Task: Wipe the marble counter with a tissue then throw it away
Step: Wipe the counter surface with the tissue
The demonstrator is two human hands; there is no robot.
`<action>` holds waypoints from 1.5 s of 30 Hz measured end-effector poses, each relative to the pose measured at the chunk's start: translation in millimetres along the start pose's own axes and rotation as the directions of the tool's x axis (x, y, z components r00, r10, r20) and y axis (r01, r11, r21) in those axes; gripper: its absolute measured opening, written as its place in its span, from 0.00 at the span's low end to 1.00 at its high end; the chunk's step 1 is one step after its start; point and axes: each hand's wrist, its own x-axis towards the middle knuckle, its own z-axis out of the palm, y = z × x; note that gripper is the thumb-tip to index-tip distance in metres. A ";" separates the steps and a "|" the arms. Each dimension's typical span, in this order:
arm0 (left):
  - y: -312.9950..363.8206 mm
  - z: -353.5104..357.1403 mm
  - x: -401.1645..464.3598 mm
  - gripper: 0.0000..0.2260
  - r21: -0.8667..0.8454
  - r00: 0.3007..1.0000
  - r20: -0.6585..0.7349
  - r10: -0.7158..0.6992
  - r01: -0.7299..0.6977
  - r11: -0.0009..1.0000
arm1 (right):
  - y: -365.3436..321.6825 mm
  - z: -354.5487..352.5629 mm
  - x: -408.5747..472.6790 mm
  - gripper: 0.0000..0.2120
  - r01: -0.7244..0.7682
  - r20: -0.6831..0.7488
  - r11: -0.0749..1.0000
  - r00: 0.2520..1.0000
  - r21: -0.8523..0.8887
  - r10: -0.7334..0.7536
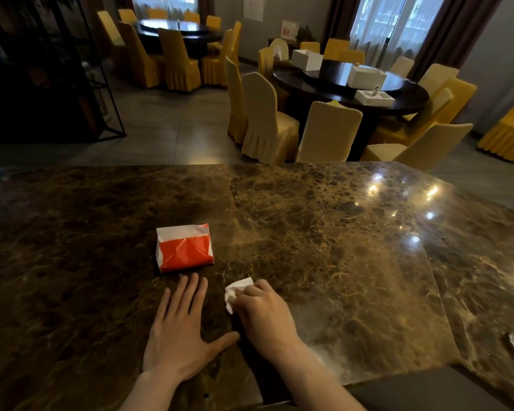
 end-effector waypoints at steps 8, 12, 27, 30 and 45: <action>0.6 -0.2 0.5 0.57 -0.049 1.000 -0.010 -0.011 0.011 0.999 | 40.5 -29.3 -9.9 0.06 -0.427 -0.206 0.904 0.888 -0.033 0.412; 0.3 1.3 1.2 0.54 -0.009 1.000 0.007 -0.004 0.004 1.000 | -15.7 0.3 1.1 0.05 -0.198 -0.110 0.978 0.973 0.070 0.205; -0.3 -0.6 -1.0 0.58 -0.074 1.000 -0.026 -0.007 0.005 0.997 | 73.5 -49.2 -22.0 0.08 -0.488 -0.194 0.873 0.858 -0.015 0.476; 1.5 0.9 -1.7 0.57 -0.089 0.999 -0.050 -0.004 0.000 0.996 | 46.0 -32.3 -13.4 0.06 -0.438 -0.222 0.899 0.878 -0.015 0.424; 3.4 -3.8 -0.5 0.58 -0.064 1.000 -0.016 -0.016 0.015 0.998 | 42.7 -36.8 -20.9 0.06 -0.464 -0.196 0.884 0.872 -0.045 0.448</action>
